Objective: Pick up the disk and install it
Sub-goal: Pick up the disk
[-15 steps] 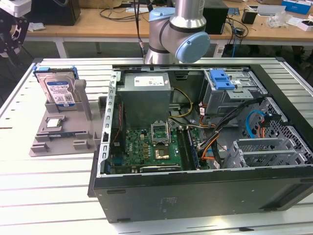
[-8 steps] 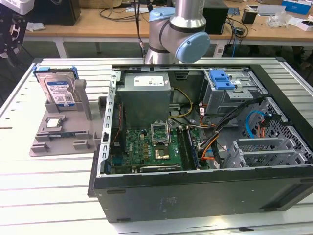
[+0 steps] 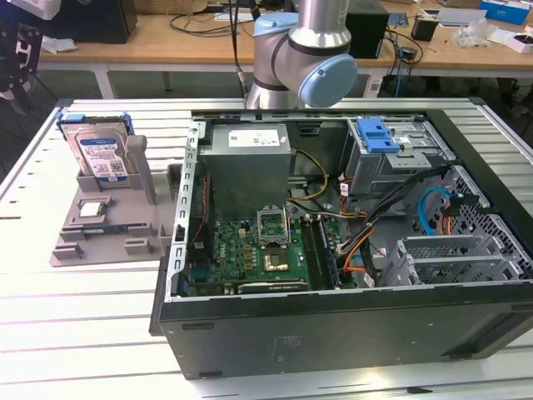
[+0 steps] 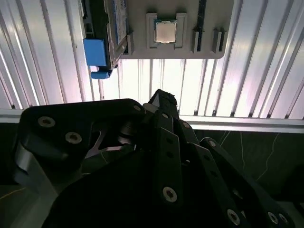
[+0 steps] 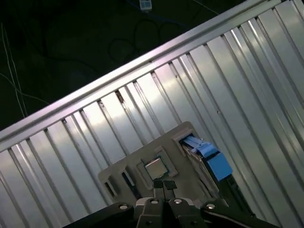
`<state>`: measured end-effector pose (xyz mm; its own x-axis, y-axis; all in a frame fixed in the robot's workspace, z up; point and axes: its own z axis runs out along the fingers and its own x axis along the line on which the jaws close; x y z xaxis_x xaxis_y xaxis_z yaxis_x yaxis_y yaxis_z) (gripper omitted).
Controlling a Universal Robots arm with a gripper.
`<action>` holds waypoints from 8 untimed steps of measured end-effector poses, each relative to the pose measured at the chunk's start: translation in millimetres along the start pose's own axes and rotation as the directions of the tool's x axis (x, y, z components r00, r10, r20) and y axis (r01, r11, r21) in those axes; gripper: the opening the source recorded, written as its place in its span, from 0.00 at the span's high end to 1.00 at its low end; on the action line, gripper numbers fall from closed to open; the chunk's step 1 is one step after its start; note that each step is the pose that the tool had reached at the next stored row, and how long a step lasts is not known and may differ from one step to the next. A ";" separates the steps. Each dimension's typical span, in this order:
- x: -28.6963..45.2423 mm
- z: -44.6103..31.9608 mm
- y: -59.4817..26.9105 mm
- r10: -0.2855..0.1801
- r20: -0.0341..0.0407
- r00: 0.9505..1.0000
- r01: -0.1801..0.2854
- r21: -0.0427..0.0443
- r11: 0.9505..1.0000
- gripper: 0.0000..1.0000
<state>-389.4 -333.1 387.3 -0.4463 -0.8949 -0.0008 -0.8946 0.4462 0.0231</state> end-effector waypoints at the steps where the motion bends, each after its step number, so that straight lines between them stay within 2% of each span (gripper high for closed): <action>1: 0.0 0.0 0.0 -0.015 0.000 1.000 0.015 0.000 1.000 0.89; 3: 0.0 0.0 0.0 -0.060 -0.002 0.998 0.060 0.000 0.998 0.89; 5: 0.0 0.0 0.0 -0.122 -0.003 0.993 0.122 0.000 0.993 0.89; 6: 0.0 0.0 0.0 -0.166 -0.004 0.986 0.166 0.000 0.986 0.89; 8: 0.0 0.0 0.0 -0.222 -0.005 0.975 0.222 -0.001 0.975 0.89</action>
<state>-389.3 -333.0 387.3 -0.2365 -0.9716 -0.0007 -0.9714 0.2364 0.0231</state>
